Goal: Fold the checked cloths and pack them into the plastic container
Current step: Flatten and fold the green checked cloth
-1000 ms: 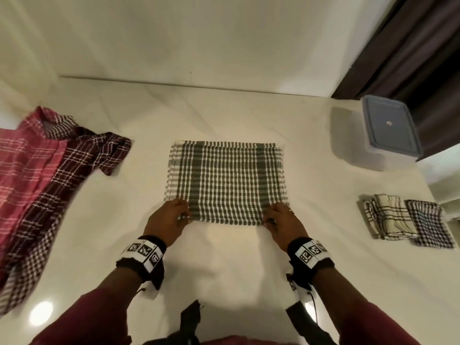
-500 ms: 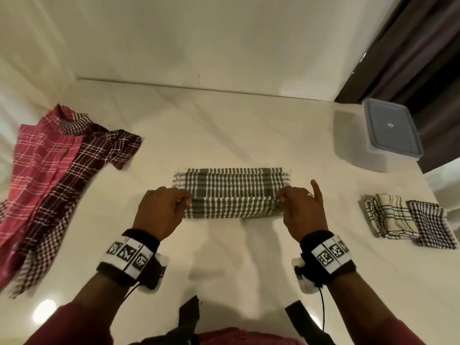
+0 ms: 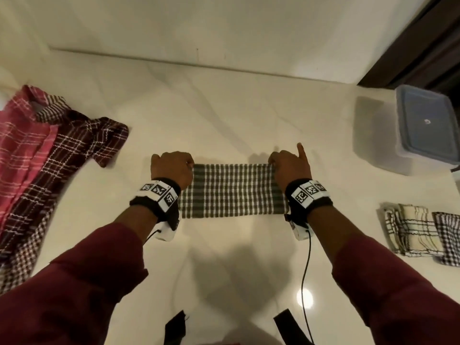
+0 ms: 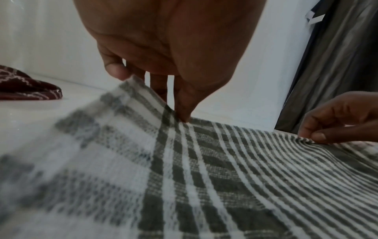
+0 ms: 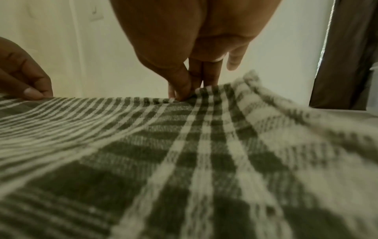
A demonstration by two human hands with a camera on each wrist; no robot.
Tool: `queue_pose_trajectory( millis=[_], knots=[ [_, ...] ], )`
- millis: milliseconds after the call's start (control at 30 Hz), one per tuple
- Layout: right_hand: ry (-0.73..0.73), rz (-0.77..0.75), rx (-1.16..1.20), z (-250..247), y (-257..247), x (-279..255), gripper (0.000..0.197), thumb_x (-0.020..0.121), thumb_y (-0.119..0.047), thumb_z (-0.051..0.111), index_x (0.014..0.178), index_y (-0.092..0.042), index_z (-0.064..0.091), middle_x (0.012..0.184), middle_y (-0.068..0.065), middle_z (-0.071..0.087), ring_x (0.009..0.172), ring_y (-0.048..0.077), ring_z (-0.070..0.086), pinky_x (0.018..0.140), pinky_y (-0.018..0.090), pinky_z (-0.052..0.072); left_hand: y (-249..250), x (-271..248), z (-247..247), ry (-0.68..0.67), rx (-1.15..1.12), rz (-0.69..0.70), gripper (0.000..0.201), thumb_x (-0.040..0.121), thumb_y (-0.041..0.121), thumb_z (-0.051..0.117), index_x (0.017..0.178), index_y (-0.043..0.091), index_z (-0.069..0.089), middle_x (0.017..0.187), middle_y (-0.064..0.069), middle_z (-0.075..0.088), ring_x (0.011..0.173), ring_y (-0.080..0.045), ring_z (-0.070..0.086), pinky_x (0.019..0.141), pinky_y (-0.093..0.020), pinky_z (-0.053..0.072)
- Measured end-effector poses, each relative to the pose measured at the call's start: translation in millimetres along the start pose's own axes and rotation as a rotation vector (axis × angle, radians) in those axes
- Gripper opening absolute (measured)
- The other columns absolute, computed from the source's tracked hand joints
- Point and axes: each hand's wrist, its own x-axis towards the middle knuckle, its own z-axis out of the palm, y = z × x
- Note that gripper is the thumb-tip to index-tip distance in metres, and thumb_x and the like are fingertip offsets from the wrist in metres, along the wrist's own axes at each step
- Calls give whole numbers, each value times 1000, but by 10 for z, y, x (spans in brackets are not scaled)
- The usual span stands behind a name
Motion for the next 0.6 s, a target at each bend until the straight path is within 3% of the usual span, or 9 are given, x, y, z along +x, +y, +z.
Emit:
queue_pose_trajectory(
  millis=[100,167,267,367,467,533,600],
  knots=[
    [-59,19,26,100,12,136,34,85,-6,45,112,-18,60,108,4,62,104,22,59,118,39,-2,-39,77,91,-13,-2,1,17,91,27,50,101,26,65,109,-4,63,104,-29,55,93,-40,32],
    [-2,58,84,146,-38,142,37,86,-7,49,121,-18,58,122,7,57,112,25,56,119,40,2,-66,67,138,35,-34,16,25,89,29,55,112,22,61,123,-7,55,115,-31,47,96,-42,32],
    [130,-48,176,191,-351,-84,48,91,-12,52,138,-11,45,149,16,36,139,33,31,118,42,7,-68,-140,210,133,-165,67,49,85,29,62,130,15,49,147,-13,34,136,-34,28,108,-48,27],
    [-95,-299,219,326,-866,-396,67,95,-25,49,152,-14,16,160,12,1,147,29,-4,117,39,-4,-4,-459,380,92,-205,207,66,86,25,62,144,10,34,157,-19,9,145,-39,6,116,-52,12],
    [-238,-275,219,542,-1107,-397,77,95,-38,44,153,-14,-1,159,8,-12,146,26,-15,119,45,-5,31,-567,569,-56,-213,263,71,92,22,53,152,16,15,160,-11,-7,146,-33,-8,119,-48,2],
    [-285,-239,221,632,-1092,-346,78,96,-51,34,151,-19,-11,158,3,-22,144,23,-23,118,46,-10,-16,-533,651,-125,-237,224,70,97,34,46,152,23,5,159,-5,-13,146,-29,-14,119,-46,-2],
    [-333,-217,199,674,-988,-332,86,91,-67,28,149,-23,-19,155,-3,-30,140,22,-31,114,44,-19,-90,-477,694,-181,-238,199,74,93,57,38,150,33,-2,158,1,-18,145,-25,-19,119,-44,-7]
  ],
)
